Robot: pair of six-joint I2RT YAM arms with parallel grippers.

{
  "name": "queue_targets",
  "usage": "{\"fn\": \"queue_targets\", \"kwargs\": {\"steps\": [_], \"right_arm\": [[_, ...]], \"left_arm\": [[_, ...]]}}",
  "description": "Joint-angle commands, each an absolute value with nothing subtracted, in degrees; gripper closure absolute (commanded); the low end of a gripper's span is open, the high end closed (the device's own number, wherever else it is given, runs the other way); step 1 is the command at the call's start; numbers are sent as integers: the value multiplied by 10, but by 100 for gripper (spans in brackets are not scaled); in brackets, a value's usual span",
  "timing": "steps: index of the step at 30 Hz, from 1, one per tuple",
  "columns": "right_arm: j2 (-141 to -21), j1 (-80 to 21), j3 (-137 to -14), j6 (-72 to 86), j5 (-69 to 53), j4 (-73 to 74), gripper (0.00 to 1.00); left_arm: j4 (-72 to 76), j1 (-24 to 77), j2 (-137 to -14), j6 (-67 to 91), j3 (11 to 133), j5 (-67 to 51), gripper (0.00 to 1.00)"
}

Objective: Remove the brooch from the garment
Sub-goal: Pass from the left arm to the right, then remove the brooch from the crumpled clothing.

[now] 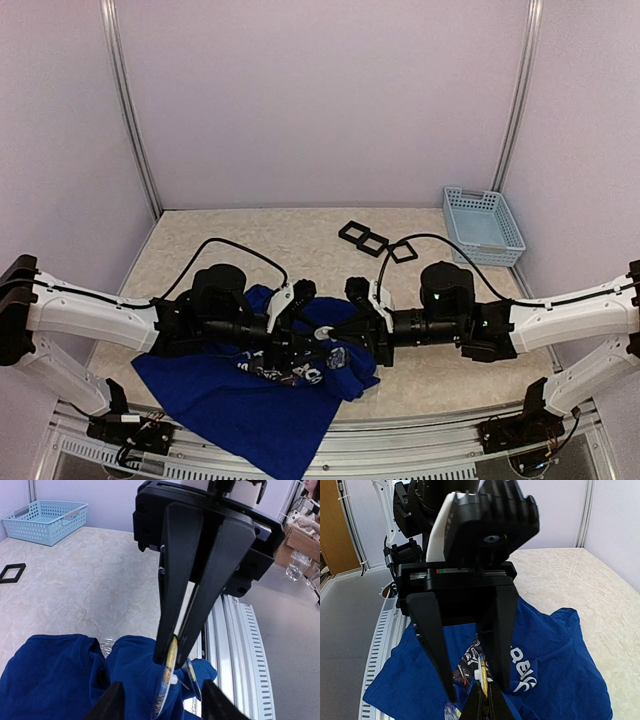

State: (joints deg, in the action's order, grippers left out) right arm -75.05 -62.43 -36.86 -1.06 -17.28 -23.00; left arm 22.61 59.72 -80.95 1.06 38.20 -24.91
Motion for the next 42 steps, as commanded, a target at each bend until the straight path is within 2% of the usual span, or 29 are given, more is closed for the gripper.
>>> {"fn": "queue_targets", "kwargs": {"steps": [1,5,9,11,17,19,28,42], "right_arm": [[-733,-621,-368,-14,-163,-236,100],[-717,-621,-359,-15,-154,-242,100],[-706,-621,-355,-15,-145,-243,100],[-703,-622,-353,-15,-142,-244,100],[-700,-621,-352,-18,-134,-243,100],[-700,-621,-352,-18,-132,-242,100],[-706,-621,-354,-24,-128,-238,100],[-726,-622,-369,-57,-85,-201,100]], "left_arm": [[236,598,-799,9,383,-240,40],[226,604,-810,1,390,-226,25],[214,608,-821,1,400,-205,23],[211,608,-824,1,402,-204,30],[214,608,-816,1,396,-200,65],[215,608,-812,1,394,-200,73],[223,608,-798,1,385,-199,98],[263,607,-751,5,346,-137,100]]}}
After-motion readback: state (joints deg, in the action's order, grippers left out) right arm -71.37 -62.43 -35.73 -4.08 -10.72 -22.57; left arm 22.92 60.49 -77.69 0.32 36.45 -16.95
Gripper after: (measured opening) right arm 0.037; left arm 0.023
